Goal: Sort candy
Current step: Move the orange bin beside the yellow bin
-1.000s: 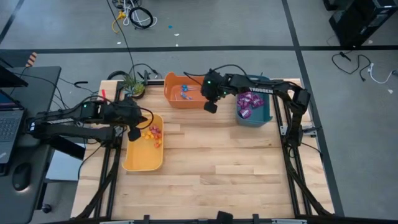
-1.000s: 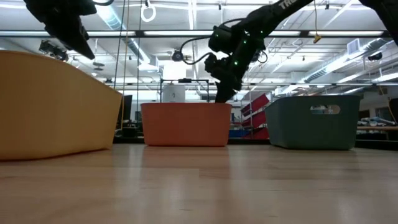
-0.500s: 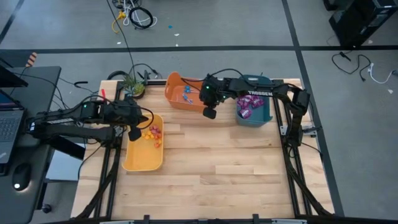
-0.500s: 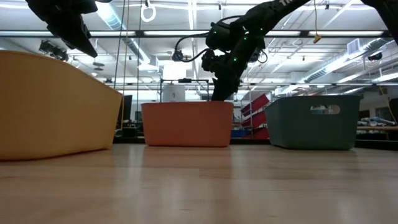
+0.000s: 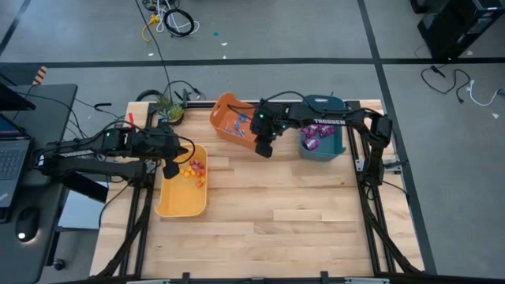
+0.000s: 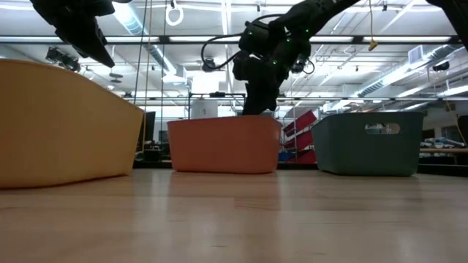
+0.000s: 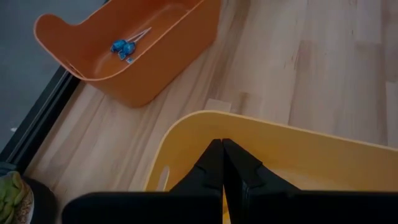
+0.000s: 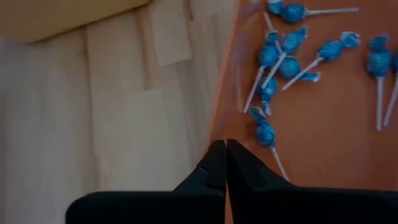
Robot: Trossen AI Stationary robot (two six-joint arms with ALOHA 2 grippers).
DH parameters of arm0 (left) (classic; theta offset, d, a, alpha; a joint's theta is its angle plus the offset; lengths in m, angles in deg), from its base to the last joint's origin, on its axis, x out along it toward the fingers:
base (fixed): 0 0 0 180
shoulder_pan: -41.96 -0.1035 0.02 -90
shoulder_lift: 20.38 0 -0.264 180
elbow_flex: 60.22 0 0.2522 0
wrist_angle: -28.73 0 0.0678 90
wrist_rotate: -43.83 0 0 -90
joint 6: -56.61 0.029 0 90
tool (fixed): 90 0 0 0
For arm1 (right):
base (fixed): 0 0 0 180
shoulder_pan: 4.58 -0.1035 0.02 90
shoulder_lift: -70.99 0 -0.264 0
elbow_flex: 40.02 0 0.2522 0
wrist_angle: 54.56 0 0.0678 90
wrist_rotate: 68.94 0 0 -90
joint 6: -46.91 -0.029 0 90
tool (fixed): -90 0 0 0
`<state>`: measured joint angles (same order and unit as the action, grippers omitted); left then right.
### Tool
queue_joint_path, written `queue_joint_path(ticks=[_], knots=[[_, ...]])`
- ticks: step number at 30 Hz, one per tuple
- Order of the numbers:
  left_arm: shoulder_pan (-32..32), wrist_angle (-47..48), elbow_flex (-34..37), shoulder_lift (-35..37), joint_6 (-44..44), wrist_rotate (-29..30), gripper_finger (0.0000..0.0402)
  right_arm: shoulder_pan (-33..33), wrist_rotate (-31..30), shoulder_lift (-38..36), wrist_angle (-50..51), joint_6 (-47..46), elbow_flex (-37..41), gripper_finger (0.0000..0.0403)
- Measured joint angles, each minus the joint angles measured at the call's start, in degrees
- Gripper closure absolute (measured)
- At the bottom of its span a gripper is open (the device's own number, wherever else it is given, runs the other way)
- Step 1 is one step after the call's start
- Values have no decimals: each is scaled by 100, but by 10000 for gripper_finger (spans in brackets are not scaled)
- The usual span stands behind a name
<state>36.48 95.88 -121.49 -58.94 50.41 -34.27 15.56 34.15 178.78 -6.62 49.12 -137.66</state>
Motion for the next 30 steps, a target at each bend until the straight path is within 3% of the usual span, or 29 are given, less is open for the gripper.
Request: queue_joint_path(ticks=[11, 21, 30], knots=[[1, -2, 0, 0, 0, 0, 401, -318, 261, -2, -417, -223, 0, 403], [0, -39, 0, 0, 0, 0, 401, -204, -681, -47, -540, 41, 0, 403], [0, -148, 2, 0, 9, -2, 401, -140, -709, -20, -628, 220, 0, 403]])
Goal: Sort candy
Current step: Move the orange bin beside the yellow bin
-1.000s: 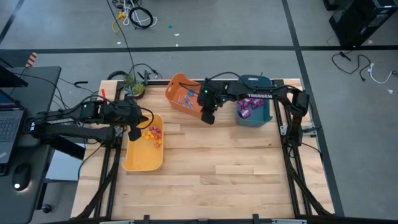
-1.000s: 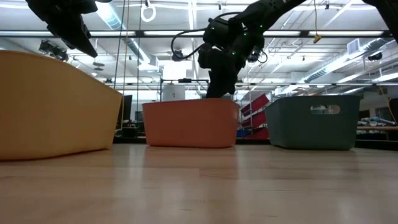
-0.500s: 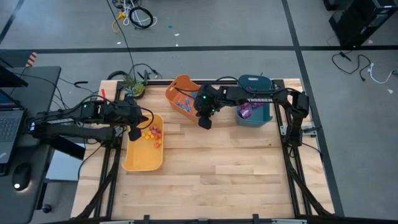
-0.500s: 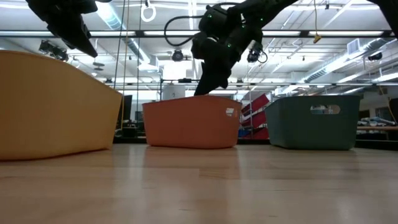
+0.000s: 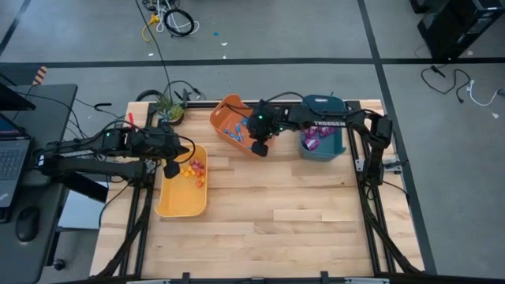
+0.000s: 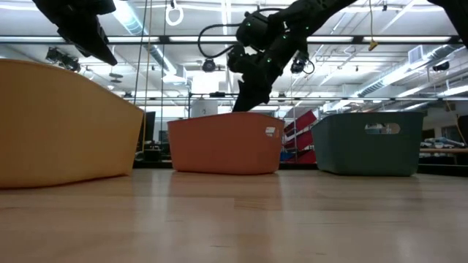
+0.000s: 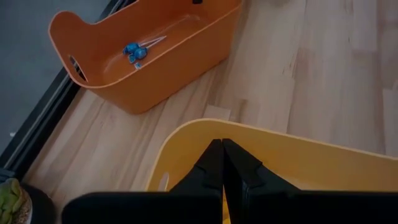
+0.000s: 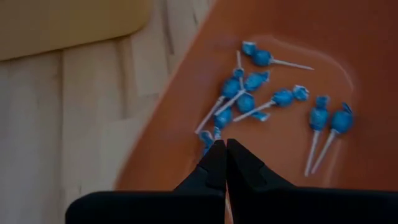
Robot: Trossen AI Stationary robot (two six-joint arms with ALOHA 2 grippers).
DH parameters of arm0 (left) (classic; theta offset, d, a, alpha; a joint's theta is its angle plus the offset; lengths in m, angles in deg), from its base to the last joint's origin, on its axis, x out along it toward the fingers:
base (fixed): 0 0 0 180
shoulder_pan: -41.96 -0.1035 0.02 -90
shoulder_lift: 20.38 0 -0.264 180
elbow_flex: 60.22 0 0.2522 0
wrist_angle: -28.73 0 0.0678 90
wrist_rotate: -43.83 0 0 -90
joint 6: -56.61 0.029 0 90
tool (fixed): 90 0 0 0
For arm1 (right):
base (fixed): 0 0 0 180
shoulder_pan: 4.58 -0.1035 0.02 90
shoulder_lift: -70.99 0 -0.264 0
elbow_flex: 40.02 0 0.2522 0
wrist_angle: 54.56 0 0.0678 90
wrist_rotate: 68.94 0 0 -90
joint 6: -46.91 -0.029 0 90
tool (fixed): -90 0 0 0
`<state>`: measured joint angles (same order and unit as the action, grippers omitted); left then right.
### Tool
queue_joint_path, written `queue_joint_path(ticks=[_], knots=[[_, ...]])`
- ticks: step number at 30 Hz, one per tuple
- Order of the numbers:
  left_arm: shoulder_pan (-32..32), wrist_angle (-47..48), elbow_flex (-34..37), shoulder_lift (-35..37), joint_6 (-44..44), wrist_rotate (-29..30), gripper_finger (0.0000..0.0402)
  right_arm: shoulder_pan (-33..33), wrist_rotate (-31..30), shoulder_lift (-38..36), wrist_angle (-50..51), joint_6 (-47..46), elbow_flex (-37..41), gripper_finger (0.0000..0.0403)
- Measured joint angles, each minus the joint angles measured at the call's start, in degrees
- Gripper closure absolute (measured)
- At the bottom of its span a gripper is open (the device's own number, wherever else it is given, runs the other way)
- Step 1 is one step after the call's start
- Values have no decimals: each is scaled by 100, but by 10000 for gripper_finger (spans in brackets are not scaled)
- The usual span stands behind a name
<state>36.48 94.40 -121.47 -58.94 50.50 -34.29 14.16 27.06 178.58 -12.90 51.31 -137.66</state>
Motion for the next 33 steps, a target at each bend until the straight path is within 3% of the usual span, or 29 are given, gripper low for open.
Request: queue_joint_path(ticks=[12, 23, 33], knots=[[2, 8, 0, 0, 54, -4, 401, -204, 0, 19, -698, -48, 664, 403], [1, -166, 2, 0, 136, -9, 401, -456, 450, 11, -1154, -299, 717, 403], [1, -151, 2, -2, 139, -13, 401, -687, 461, 11, -1457, -596, 717, 403]])
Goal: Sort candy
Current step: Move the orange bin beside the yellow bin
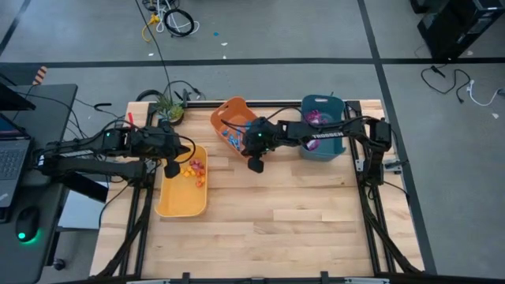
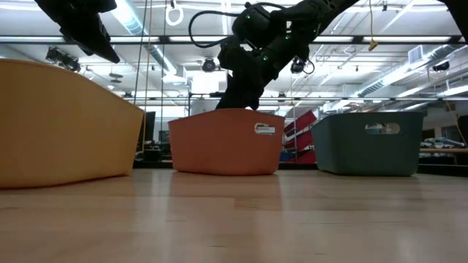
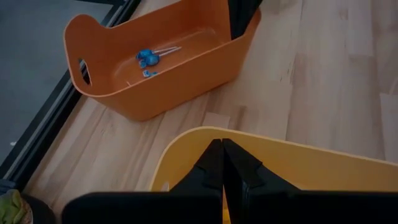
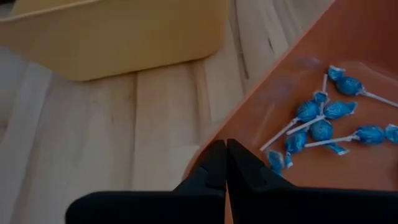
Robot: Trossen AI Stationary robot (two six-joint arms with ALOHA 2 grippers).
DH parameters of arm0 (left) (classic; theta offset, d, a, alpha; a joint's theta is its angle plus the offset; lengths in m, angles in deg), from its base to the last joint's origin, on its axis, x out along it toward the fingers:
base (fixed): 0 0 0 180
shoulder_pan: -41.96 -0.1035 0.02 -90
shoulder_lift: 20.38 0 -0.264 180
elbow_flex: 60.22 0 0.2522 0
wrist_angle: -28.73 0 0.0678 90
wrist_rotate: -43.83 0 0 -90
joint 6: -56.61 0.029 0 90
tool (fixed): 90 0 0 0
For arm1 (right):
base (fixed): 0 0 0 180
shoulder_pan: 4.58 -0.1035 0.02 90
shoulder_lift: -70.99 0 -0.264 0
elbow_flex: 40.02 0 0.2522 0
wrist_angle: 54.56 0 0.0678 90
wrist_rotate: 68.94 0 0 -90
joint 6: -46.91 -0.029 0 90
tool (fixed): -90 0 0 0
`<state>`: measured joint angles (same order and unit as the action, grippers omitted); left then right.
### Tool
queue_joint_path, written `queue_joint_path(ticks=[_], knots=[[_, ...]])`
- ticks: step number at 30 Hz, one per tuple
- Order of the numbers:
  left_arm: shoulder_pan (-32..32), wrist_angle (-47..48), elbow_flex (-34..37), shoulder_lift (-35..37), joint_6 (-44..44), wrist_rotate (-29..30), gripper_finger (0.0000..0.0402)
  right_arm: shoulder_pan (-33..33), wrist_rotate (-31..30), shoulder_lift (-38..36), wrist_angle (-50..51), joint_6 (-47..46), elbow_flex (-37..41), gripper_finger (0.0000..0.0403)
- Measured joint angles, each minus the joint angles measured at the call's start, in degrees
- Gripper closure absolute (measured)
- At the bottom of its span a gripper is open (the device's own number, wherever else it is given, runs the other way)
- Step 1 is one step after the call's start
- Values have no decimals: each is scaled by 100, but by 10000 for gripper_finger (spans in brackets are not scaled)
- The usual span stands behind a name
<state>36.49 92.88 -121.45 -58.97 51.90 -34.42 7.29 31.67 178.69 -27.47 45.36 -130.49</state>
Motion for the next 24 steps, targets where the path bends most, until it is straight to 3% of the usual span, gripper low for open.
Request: queue_joint_path(ticks=[17, 24], knots=[[0, -34, 0, 0, 0, -2, 401, -385, -26, -9, -336, -208, 0, 403], [-1, -37, 0, 0, 0, -2, 401, -477, -1118, -404, 523, 127, -7, 403]])
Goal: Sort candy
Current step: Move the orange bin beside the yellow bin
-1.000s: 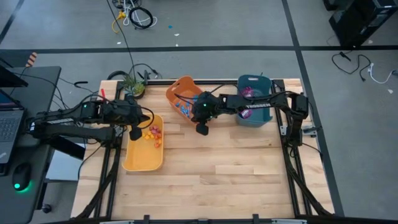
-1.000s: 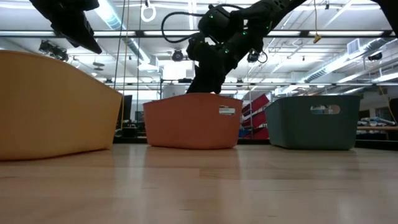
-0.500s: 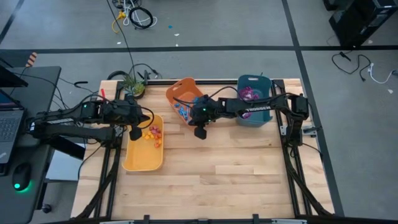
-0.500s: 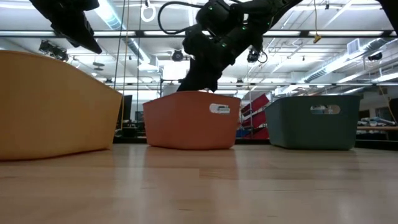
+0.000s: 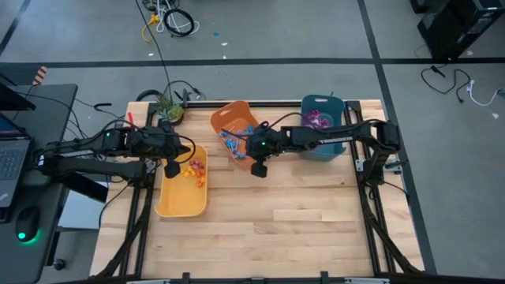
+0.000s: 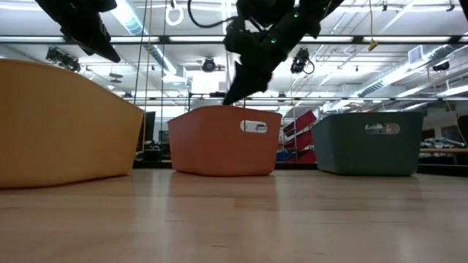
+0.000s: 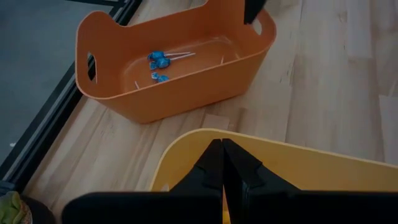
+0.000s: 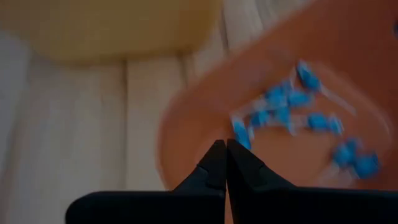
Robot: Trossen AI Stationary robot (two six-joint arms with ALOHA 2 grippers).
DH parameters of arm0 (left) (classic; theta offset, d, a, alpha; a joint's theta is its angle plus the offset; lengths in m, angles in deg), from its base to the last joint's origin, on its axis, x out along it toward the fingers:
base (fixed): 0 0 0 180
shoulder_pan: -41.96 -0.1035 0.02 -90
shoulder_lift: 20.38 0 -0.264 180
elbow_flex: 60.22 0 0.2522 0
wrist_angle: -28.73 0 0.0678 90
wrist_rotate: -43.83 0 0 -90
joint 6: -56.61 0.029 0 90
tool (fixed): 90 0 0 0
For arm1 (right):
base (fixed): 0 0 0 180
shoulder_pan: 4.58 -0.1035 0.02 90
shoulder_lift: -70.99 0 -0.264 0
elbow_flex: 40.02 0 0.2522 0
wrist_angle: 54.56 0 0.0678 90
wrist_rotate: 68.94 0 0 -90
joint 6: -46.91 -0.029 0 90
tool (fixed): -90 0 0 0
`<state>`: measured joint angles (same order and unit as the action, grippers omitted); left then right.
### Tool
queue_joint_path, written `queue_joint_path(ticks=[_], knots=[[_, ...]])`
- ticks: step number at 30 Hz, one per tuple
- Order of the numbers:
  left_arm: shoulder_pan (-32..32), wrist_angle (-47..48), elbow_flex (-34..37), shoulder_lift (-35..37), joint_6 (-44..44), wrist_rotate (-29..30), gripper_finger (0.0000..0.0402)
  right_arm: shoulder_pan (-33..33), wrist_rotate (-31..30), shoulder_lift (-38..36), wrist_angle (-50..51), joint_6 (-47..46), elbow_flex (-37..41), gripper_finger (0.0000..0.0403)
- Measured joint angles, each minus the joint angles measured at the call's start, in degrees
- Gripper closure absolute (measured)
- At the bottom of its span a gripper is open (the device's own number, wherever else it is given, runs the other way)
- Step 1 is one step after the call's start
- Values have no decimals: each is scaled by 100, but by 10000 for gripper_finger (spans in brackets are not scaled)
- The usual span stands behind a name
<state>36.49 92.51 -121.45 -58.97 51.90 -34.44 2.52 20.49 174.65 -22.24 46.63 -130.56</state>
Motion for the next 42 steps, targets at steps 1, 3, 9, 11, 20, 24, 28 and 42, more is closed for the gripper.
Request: queue_joint_path(ticks=[1, 3, 9, 11, 20, 24, 28, 42], knots=[[0, 0, 0, 0, 0, 0, 401, 16, -37, -61, 244, 24, -1, 403], [0, 0, 0, 0, 0, 0, 401, 32, -40, -146, 676, 100, 1, 403], [0, -49, 0, 0, 0, 0, 401, 11, 135, -166, 1012, 244, 1, 403], [0, -103, 0, 0, 8, 0, 401, 5, 238, -166, 988, 234, 1, 403], [2, -101, 0, 0, 20, 0, 401, -192, -206, -181, 921, 189, 2, 403], [1, -98, 0, 0, 20, 0, 401, -344, -1044, -227, 922, 384, 3, 403], [0, -96, 0, 0, 20, 0, 401, -150, -985, -189, 1512, 344, 5, 403], [2, -90, 0, 0, 20, 0, 401, 190, 872, -195, 1725, 340, 5, 403]])
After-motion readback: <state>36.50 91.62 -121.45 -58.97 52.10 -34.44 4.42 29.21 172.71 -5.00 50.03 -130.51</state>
